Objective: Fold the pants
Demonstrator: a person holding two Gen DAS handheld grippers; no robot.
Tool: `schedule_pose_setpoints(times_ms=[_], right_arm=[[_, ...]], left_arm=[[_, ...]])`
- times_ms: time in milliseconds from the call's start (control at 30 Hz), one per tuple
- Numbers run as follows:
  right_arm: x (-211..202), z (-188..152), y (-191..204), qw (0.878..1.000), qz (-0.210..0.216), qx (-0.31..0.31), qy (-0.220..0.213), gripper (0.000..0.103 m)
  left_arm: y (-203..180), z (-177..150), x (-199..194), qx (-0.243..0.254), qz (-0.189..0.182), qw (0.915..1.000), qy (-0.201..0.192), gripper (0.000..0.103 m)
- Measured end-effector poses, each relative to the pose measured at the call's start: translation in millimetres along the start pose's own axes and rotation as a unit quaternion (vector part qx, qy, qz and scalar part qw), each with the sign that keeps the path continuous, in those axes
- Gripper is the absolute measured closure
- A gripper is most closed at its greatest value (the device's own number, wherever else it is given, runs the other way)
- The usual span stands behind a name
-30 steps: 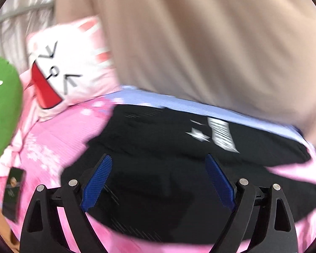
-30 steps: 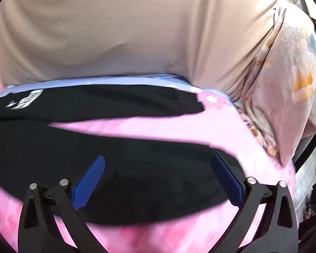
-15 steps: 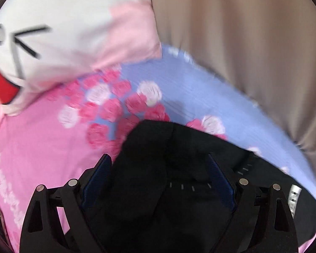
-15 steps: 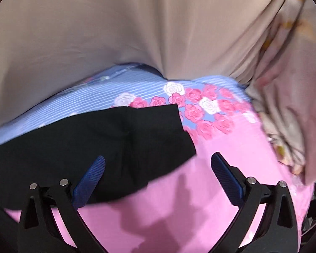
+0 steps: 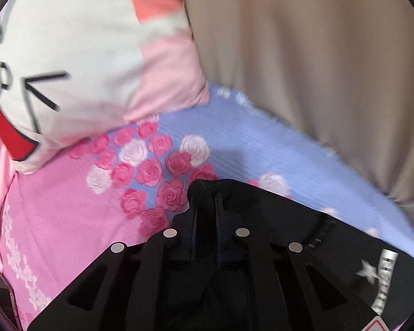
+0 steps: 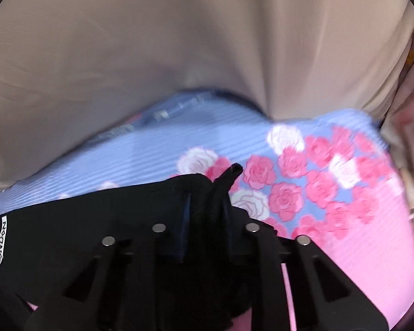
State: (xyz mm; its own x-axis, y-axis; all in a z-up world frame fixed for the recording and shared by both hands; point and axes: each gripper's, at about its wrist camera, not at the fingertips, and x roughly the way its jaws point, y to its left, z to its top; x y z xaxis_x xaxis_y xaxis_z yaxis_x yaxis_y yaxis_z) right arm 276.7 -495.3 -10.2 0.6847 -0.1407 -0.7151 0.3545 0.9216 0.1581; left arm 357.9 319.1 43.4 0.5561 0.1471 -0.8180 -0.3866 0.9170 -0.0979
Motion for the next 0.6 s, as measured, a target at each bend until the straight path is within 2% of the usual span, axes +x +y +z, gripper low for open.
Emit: schedule_pose_setpoints(times_ms=[167,233,333,433,533,567,600], right_arm=[[-99.7,-12.6,4.8,0.997,0.029,-0.027,-0.068,0.086],[-142.6,-27.9,3.5,0.994,0.037,-0.043,-0.093,0.086],[-196.5,-64.5,-9.0,0.991,0.037,-0.063,-0.116,0.086],[-218.5,-111.1,-24.7,0.991,0.019,-0.074,-0.107,0.085],[-215.2,-161.0,-49.1,0.995,0.007,-0.068,-0.071,0.080],[-213.4,-175.8,-56.0,0.996,-0.002,-0.064,-0.059,0.080],[-212.1,-193.7,-64.4,0.997,-0.013,-0.057,-0.045,0.077]], left_arm=[[21.8,-16.9,-108.1,0.016,-0.074,0.9954,-0.059,0.101],[29.7,-36.7,-157.7,0.025,-0.101,0.9914,-0.080,0.101],[55.7,-70.4,-202.5,0.041,-0.118,0.9869,-0.102,0.101],[83.0,-118.1,-220.6,0.049,-0.108,0.9889,-0.089,0.101],[113.5,-160.2,-196.4,0.036,-0.099,0.9928,-0.056,0.096],[124.6,-176.2,-190.3,0.023,-0.101,0.9935,-0.048,0.090],[134.5,-185.5,-185.8,0.011,-0.103,0.9936,-0.045,0.073]])
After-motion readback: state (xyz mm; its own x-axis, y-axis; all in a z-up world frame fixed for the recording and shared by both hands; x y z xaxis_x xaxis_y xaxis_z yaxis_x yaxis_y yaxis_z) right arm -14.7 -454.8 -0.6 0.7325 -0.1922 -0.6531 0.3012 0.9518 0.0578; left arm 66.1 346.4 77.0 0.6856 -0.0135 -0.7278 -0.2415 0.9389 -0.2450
